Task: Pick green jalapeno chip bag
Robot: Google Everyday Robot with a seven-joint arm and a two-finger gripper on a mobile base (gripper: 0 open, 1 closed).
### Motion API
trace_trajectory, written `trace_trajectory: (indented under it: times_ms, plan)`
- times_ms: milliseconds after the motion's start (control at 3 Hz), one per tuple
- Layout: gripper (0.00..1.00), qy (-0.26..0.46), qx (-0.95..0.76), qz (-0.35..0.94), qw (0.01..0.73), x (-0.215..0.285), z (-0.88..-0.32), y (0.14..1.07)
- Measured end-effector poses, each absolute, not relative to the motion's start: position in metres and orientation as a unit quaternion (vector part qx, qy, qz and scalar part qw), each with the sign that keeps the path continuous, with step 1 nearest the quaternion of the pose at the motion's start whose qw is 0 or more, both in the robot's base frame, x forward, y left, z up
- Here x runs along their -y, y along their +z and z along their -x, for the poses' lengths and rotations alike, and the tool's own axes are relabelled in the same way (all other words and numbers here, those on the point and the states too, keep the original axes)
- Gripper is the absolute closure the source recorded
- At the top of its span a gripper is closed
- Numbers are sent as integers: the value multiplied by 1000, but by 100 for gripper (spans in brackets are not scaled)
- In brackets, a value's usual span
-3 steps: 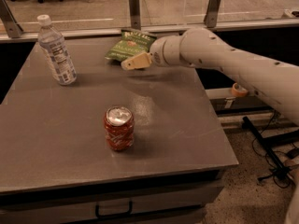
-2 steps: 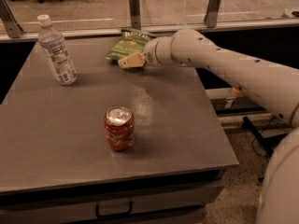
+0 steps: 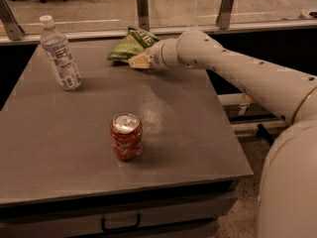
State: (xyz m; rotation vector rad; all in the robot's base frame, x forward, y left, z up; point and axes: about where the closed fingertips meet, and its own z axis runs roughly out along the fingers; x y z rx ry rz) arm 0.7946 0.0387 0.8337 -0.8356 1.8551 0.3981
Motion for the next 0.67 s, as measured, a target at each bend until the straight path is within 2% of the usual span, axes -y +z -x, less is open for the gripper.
trace_trajectory:
  times_ms: [333,667]
  plan:
    - [87,165,-768,350,510,-38,-793,837]
    - [100,173,-751,369,520,-31,-774,854]
